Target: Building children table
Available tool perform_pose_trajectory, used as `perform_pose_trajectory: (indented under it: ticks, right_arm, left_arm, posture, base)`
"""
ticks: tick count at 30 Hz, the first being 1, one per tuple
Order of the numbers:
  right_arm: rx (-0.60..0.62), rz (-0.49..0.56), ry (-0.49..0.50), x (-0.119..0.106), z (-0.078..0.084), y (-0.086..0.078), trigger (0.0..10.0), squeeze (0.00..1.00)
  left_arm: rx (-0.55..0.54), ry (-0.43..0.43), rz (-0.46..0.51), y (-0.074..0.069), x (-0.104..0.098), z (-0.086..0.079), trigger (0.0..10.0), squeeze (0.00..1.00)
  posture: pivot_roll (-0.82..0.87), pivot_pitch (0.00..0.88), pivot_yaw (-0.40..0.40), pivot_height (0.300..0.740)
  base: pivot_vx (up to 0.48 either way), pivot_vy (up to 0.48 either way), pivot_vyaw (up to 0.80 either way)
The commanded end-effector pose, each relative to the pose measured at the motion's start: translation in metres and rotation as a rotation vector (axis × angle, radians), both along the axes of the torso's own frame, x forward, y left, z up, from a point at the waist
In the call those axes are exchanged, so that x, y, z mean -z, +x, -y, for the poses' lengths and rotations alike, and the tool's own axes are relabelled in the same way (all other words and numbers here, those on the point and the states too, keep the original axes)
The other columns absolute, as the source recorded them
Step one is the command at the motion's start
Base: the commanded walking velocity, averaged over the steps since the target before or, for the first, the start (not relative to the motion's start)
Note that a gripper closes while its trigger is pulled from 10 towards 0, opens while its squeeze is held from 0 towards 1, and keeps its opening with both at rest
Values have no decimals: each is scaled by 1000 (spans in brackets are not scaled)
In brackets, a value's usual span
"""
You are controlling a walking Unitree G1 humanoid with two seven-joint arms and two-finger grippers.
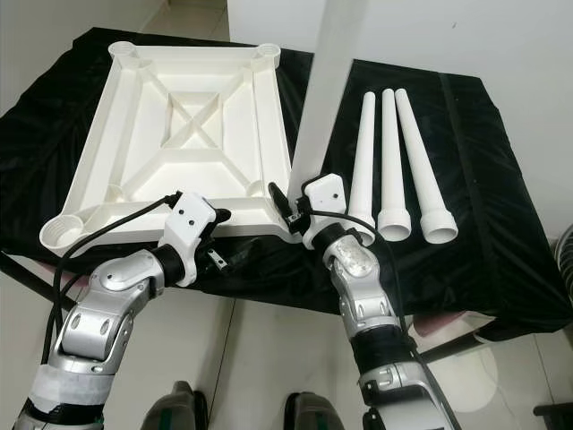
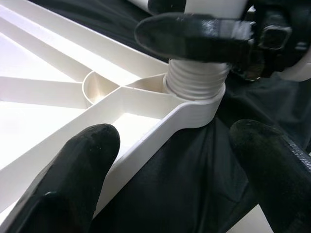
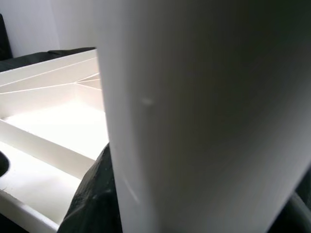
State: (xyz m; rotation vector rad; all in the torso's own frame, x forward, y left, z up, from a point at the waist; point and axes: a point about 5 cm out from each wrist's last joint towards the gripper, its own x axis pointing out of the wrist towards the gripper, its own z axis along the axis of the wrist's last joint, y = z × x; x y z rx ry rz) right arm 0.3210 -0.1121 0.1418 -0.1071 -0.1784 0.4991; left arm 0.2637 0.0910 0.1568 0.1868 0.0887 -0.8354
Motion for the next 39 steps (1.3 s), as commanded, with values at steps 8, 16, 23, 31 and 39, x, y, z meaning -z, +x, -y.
perform_pose_trajectory:
  ticks: [8,16,23,31,39]
  right_arm:
    - [60,-194,-14,30,9,1,10000,0]
    - [82,-229,33,32,12,3,10000,0]
    - [100,-262,82,33,15,5,10000,0]
    - [114,-255,87,32,16,5,10000,0]
    - [298,-142,102,22,12,5,10000,0]
  left_arm:
    - [-107,12,8,1,0,-5,10000,0]
    - [-111,11,9,0,0,-5,10000,0]
    - [-109,11,7,-1,0,-5,10000,0]
    - [-109,12,7,0,-1,-5,10000,0]
    - [-94,11,1,-1,1,-2,10000,0]
  posture:
    - [76,104,-17,740]
    - [79,106,-20,740]
    - [78,108,-20,740]
    - [79,105,-22,740]
    - [77,96,-26,740]
  base:
    - [0,0,0]
    - [0,0,0]
    - [0,0,0]
    - [0,0,0]
    - [0,0,0]
